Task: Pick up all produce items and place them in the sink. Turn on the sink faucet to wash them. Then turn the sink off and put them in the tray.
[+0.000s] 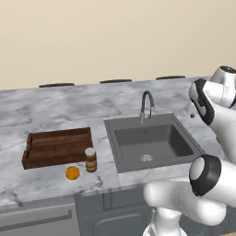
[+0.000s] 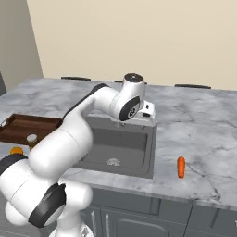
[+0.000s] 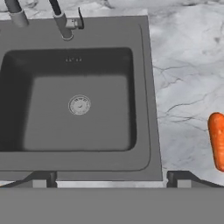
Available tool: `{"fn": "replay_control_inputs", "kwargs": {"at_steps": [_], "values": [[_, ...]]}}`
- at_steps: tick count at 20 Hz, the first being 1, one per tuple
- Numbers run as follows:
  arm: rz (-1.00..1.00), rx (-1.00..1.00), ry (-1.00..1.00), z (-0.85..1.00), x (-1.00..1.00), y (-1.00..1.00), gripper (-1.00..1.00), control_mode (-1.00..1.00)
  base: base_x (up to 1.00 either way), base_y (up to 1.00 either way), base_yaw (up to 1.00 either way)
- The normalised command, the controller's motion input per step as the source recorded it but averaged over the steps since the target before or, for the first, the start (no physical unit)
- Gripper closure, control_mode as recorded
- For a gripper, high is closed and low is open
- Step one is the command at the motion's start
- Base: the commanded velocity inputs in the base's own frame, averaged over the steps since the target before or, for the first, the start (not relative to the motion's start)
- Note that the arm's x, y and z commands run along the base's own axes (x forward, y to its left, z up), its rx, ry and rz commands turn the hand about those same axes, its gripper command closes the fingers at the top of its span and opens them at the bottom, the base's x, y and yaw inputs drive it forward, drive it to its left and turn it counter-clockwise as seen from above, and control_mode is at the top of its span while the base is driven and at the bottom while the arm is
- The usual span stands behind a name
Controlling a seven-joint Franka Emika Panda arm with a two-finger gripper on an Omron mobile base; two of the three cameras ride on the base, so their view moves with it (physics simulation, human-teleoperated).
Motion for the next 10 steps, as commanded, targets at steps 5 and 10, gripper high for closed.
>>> {"fn": "replay_control_inputs", "kwargs": {"at_steps": [5, 10], "values": [[-0.03, 0.06, 0.01, -0.2, 0.0, -0.64, -1.0, -1.0, 0.0, 0.0, 0.0], [-0.04, 0.04, 0.01, -0.28, 0.0, -0.71, -1.0, -1.0, 0.0, 0.0, 0.0]]}}
